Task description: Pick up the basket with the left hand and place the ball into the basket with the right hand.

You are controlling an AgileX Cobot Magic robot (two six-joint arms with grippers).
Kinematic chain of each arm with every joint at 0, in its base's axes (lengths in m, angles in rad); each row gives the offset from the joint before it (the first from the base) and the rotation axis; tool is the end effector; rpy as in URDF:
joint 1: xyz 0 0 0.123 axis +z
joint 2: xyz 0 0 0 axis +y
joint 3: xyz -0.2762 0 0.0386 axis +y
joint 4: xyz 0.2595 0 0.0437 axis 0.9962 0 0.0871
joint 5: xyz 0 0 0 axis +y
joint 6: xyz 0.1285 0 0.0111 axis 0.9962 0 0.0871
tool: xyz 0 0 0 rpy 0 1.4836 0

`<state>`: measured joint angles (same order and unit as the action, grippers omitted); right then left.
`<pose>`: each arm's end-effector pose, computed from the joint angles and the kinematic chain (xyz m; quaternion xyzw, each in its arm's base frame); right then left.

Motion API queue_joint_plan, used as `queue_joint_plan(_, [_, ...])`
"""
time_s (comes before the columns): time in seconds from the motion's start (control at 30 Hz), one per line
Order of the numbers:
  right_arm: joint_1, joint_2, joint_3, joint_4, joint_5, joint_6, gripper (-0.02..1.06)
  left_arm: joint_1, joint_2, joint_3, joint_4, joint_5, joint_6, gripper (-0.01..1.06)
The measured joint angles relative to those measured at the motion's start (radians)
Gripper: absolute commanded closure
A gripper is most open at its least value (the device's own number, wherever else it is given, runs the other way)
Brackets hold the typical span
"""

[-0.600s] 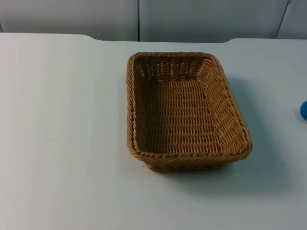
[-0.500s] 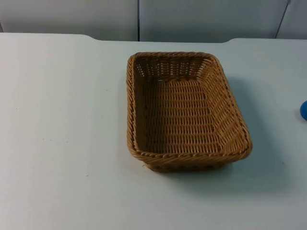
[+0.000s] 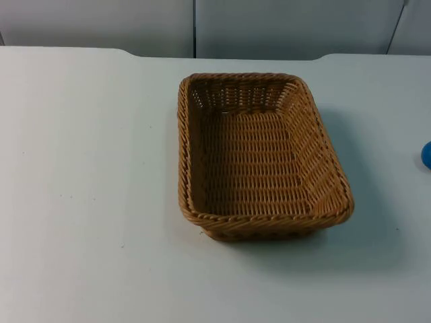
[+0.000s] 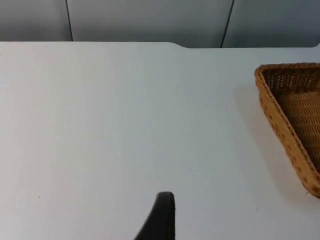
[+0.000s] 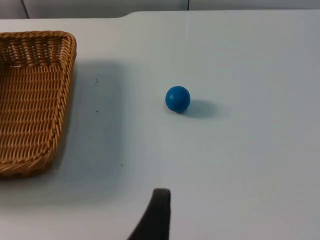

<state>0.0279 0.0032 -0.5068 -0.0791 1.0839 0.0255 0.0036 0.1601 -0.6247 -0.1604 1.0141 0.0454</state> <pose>0.0437 -0.0078 0.2651 0.0010 0.8576 -0.0258 0.5136 0.0606 -0.0173 0.3040 0.0175 0.8474 -0.0672 0.5264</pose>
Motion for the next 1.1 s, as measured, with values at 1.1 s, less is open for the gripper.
queue_joint_plan(1.1, [0.000, 0.000, 0.000, 0.000, 0.000, 0.000, 0.22, 0.000, 0.669, -0.169, -0.171, -0.253, 0.184, 0.25])
